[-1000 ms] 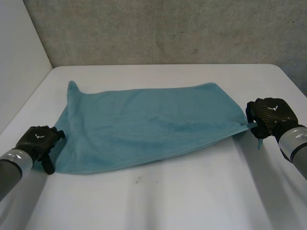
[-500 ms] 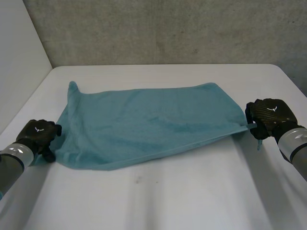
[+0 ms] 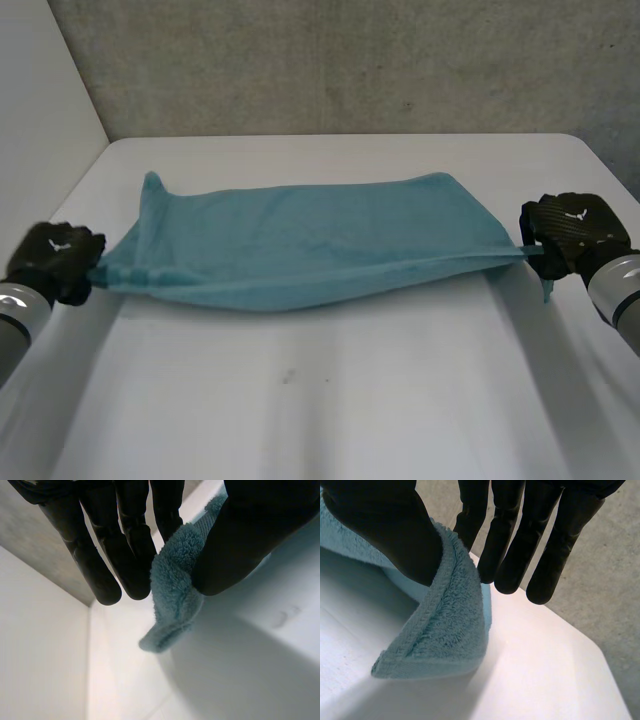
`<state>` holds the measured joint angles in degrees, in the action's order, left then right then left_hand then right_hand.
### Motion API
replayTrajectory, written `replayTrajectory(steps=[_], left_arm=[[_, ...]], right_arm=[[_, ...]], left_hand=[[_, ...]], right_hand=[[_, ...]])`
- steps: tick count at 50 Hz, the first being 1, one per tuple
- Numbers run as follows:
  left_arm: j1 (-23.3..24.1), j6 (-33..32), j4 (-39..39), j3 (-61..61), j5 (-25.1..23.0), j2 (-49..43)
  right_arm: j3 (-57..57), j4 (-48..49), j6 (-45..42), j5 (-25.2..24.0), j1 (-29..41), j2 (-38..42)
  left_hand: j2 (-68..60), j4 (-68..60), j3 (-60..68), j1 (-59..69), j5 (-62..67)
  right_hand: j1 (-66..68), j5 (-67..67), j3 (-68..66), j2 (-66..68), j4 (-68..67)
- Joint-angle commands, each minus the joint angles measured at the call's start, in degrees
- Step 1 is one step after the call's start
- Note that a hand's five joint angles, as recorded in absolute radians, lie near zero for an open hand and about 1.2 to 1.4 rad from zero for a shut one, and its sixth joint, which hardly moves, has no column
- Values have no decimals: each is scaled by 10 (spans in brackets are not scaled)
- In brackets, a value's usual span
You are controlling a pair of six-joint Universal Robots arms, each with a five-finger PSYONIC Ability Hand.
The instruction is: Fold the laundry
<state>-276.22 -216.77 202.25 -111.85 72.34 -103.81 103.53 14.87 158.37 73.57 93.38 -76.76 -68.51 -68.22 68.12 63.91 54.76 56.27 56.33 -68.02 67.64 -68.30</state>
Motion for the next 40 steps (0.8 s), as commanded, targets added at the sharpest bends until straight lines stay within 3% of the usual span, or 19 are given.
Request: replayTrajectory(steps=[1, 9, 11, 15, 23, 34, 40], left_arm=[[-6, -10, -41, -31, 32, 117], [-29, -60, -184, -46, 46, 236], [-41, -92, -226, -56, 44, 250], [-40, -108, -237, -65, 39, 245], [-32, -111, -210, -60, 38, 155], [19, -109, -92, 59, 50, -19], [40, -108, -40, 151, 113, -110]], right_arm=[[-32, -148, -124, 0, -1, -39], [-30, -342, -258, 6, -2, -76], [-26, -363, -271, 4, -1, -84], [-20, -366, -277, 4, 3, -90], [-19, -298, -274, 25, 15, -49], [-116, -141, -241, 63, 51, 68], [-196, -39, -236, 66, 66, 155]], left_hand=[[-115, -118, 119, 161, 152], [-115, -118, 119, 161, 152], [-115, -118, 119, 161, 152], [-115, -118, 119, 161, 152], [-115, -118, 119, 161, 152], [-115, -118, 119, 161, 152], [-115, -118, 119, 161, 152]], right_hand=[[237, 137, -120, 124, -117], [237, 137, -120, 124, -117], [237, 137, -120, 124, -117], [237, 137, -120, 124, -117], [237, 137, -120, 124, -117], [237, 137, -120, 124, -117], [237, 137, -120, 124, -117]])
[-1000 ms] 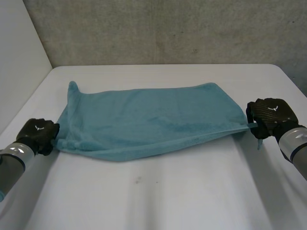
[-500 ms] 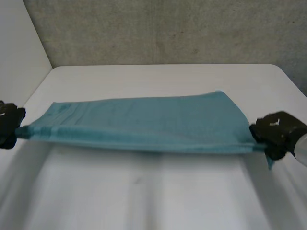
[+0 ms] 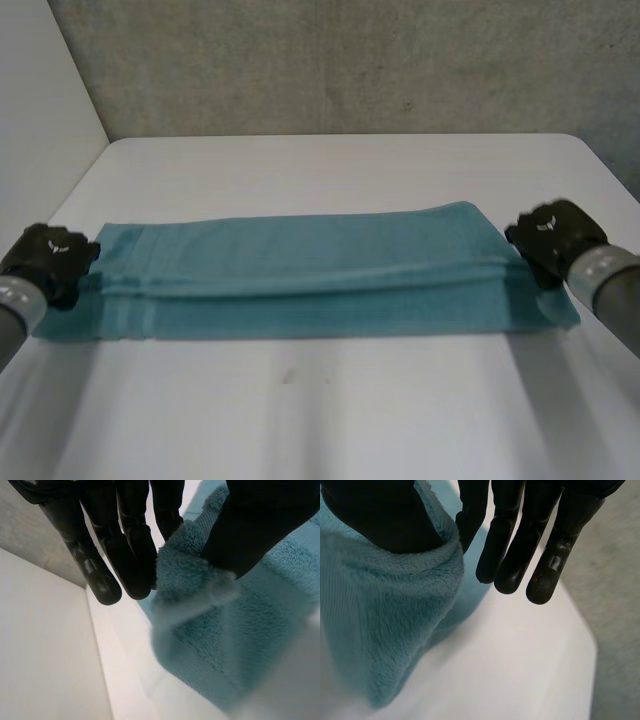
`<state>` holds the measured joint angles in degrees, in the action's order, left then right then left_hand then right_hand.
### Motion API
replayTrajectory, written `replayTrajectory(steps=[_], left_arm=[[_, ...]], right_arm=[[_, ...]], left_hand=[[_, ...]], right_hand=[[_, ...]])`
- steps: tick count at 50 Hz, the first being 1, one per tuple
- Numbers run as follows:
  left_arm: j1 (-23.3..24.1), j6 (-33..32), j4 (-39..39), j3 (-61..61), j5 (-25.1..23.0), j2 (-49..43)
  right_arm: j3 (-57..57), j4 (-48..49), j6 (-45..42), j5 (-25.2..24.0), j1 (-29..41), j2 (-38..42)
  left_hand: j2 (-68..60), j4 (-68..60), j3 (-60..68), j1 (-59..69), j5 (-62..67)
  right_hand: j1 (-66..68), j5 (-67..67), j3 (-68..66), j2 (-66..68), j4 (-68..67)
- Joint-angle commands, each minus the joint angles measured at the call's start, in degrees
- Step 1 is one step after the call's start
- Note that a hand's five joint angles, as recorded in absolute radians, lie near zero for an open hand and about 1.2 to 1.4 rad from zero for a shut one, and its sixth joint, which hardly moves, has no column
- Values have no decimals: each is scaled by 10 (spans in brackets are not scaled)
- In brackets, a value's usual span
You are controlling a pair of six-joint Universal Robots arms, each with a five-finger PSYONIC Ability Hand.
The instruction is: Fold the laundry
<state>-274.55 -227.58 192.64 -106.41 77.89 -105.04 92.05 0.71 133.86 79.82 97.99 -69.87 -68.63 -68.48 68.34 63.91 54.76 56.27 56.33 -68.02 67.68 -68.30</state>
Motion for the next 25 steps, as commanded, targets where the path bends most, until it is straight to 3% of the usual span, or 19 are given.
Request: replayTrajectory(steps=[1, 15, 25], left_arm=[[26, 2, 66, 116, 71, -115], [72, 38, 103, 259, 81, -236], [79, 37, 104, 325, 80, -302]], right_arm=[[-103, 122, 8, 3, 27, 106], [-335, 151, 3, 20, 45, 318], [-384, 151, 3, 35, 48, 360]], left_hand=[[-114, -115, 117, 161, 152], [-114, -115, 117, 161, 152], [-114, -115, 117, 161, 152]], right_hand=[[237, 137, -120, 123, -117], [237, 137, -120, 123, -117], [237, 137, -120, 123, -117]])
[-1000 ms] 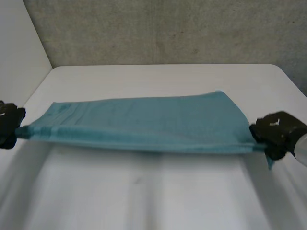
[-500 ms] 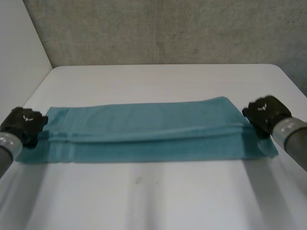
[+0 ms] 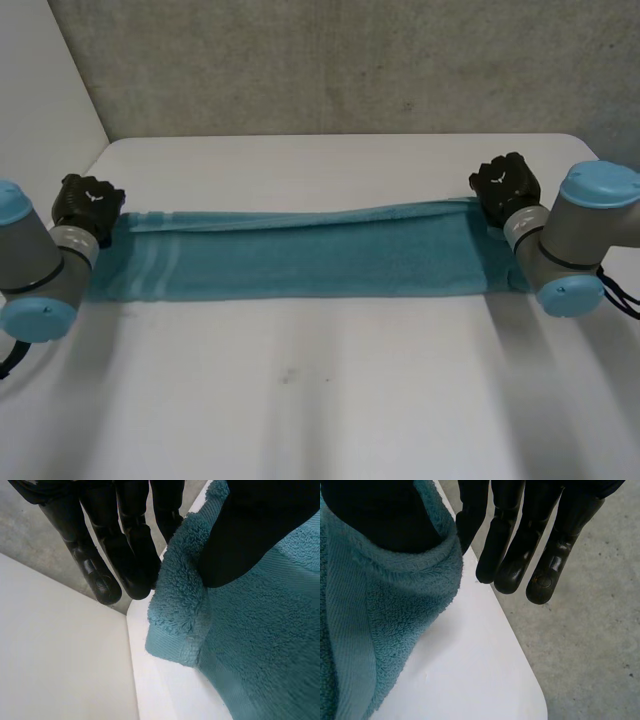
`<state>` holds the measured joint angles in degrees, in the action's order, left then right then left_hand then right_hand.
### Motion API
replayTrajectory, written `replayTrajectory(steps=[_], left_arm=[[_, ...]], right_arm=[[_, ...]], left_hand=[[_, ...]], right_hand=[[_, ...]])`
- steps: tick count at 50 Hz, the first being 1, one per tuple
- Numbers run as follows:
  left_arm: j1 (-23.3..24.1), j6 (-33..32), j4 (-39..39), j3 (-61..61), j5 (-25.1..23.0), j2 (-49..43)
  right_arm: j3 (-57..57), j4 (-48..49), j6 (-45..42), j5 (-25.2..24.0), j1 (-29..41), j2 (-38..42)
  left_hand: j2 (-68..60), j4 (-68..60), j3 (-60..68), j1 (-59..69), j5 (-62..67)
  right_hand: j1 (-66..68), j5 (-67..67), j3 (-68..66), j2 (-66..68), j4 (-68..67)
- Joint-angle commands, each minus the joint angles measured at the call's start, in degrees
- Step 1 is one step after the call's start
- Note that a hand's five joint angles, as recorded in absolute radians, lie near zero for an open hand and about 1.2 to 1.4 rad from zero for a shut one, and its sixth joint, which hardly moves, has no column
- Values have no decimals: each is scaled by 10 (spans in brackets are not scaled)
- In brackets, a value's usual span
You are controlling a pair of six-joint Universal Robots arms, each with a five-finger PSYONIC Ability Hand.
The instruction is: Fold the laundry
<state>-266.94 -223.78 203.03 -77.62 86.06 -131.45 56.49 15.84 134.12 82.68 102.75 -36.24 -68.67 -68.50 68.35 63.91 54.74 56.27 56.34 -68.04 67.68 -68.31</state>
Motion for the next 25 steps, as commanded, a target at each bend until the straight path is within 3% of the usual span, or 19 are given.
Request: replayTrajectory(steps=[1, 21, 22, 23, 24, 25], left_arm=[[3, -1, 0, 37, -2, -38], [5, -2, 76, 66, -11, -93], [8, -2, 82, 65, -16, -93], [8, -2, 82, 65, -16, -93], [11, -2, 89, 64, -23, -93], [14, -2, 93, 63, -26, -92]], right_arm=[[-31, 1, -1, 7, 1, 28], [-100, 2, 0, 5, 1, 90], [-103, 2, 1, 6, 1, 92], [-103, 2, 1, 6, 1, 92], [-104, 3, 2, 8, 1, 91], [-104, 4, 3, 8, 0, 89]], left_hand=[[-113, -115, 117, 161, 153], [-113, -115, 117, 161, 153], [-113, -115, 117, 161, 153], [-113, -115, 117, 161, 153], [58, 56, -55, -10, -19], [315, 313, -311, -267, -275]], right_hand=[[237, 137, -120, 123, -117], [237, 137, -120, 123, -117], [80, -21, 38, -34, 41], [78, -23, 40, -36, 42], [-177, -277, 294, -291, 297], [-316, -416, 433, -430, 436]])
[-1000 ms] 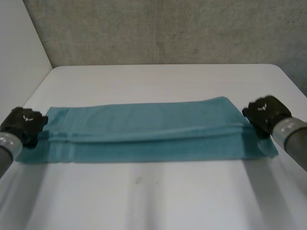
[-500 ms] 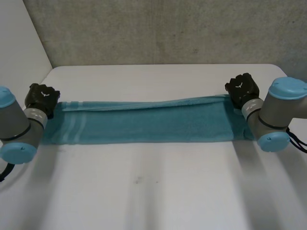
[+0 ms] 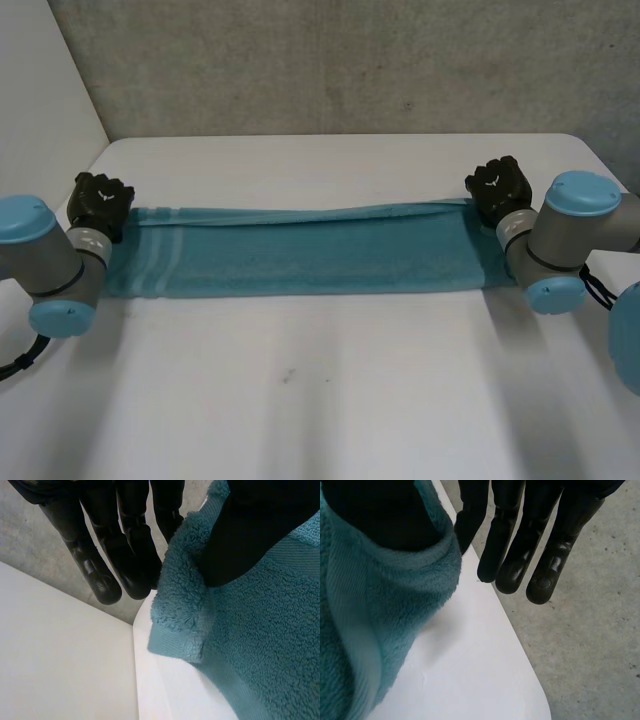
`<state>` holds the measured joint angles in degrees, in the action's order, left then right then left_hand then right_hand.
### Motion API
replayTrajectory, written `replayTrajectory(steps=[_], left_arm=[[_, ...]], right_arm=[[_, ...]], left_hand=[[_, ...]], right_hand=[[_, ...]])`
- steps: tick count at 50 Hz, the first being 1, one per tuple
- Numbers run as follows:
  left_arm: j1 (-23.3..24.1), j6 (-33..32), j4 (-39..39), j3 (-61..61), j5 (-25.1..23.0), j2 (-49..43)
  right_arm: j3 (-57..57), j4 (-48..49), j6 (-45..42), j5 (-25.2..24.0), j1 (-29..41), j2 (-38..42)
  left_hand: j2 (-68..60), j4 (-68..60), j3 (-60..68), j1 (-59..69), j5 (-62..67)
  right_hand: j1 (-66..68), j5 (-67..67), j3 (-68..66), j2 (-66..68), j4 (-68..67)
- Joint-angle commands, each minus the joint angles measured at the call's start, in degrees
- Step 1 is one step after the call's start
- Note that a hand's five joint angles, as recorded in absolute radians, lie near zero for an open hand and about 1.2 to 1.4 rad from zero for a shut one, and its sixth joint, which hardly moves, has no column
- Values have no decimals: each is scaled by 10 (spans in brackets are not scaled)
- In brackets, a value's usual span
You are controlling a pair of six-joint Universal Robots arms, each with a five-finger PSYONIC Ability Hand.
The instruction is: Fold the laundry
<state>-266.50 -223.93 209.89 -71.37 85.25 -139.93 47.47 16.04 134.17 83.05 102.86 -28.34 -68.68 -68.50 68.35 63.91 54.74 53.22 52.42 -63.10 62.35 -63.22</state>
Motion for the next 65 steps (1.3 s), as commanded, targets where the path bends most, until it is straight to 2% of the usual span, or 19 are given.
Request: replayTrajectory(steps=[1, 2, 3, 13, 21, 23, 24, 27, 28, 35, 39, 42, 44, 45, 46, 47, 51, 57, 65], left_arm=[[10, 0, 24, 0, -18, -7], [13, 0, 26, -2, -18, -4], [18, -1, 26, -3, -18, -2], [29, 0, 26, -17, -14, 60], [27, 2, 20, -58, -13, 118], [27, 3, 21, -65, -12, 123], [26, 3, 20, -72, -12, 127], [25, 3, 19, -88, -13, 131], [25, 3, 19, -88, -13, 131], [24, 2, 20, -121, -13, 135], [23, 3, 19, -127, -13, 136], [22, 3, 19, -133, -14, 137], [22, 3, 19, -138, -14, 141], [22, 3, 19, -138, -14, 141], [21, 3, 19, -140, -14, 142], [21, 3, 19, -140, -14, 142], [20, 4, 19, -141, -14, 145], [21, 4, 19, -150, -14, 148], [21, 5, 19, -158, -14, 156]], right_arm=[[-14, 2, 2, 4, -1, 10], [-15, 4, 6, 4, -3, 7], [-19, 7, 11, 5, 0, 4], [-21, 28, 109, -20, -9, -57], [-17, 21, 164, -31, -59, -72], [-18, 21, 187, -57, -69, -71], [-18, 21, 187, -57, -69, -71], [-22, 22, 218, -76, -78, -72], [-26, 22, 240, -76, -86, -72], [-23, 21, 338, -107, -93, -63], [-29, 14, 425, -123, -101, -64], [-32, 4, 448, -122, -108, -64], [-46, -15, 483, -111, -118, -61], [-46, -15, 483, -111, -118, -61], [-50, -25, 492, -98, -121, -61], [-56, -38, 497, -80, -122, -61], [-64, -79, 501, -64, -124, -63], [-66, -148, 494, -90, -130, -70], [-20, -140, 386, -84, -124, -114]], left_hand=[[317, 315, -314, -269, -278], [542, 540, -539, -494, -503], [578, 576, -574, -530, -538], [573, 571, -570, -525, -533], [573, 571, -570, -525, -533], [573, 571, -570, -525, -533], [575, 573, -571, -527, -535], [573, 571, -570, -525, -533], [573, 571, -570, -525, -533], [575, 573, -571, -527, -535], [575, 573, -571, -527, -535], [576, 574, -573, -529, -537], [578, 576, -575, -530, -538], [578, 576, -575, -530, -538], [576, 574, -573, -529, -537], [576, 574, -573, -529, -537], [578, 576, -575, -530, -538], [578, 576, -575, -530, -538], [580, 578, -576, -532, -540]], right_hand=[[-287, -379, 385, -378, 387], [-392, -484, 490, -483, 492], [-432, -524, 531, -524, 532], [-432, -524, 531, -524, 532], [-432, -524, 531, -524, 532], [-247, -339, 346, -338, 347], [-246, -338, 345, -338, 346], [-305, -397, 404, -397, 405], [-412, -504, 511, -503, 512], [-432, -524, 531, -524, 532], [-117, -209, 216, -209, 217], [-110, -202, 209, -201, 210], [-270, -362, 369, -362, 370], [-272, -364, 370, -363, 372], [-421, -513, 520, -513, 521], [-432, -524, 531, -524, 532], [-432, -524, 531, -524, 532], [-389, -481, 488, -481, 489], [-432, -524, 531, -524, 532]])
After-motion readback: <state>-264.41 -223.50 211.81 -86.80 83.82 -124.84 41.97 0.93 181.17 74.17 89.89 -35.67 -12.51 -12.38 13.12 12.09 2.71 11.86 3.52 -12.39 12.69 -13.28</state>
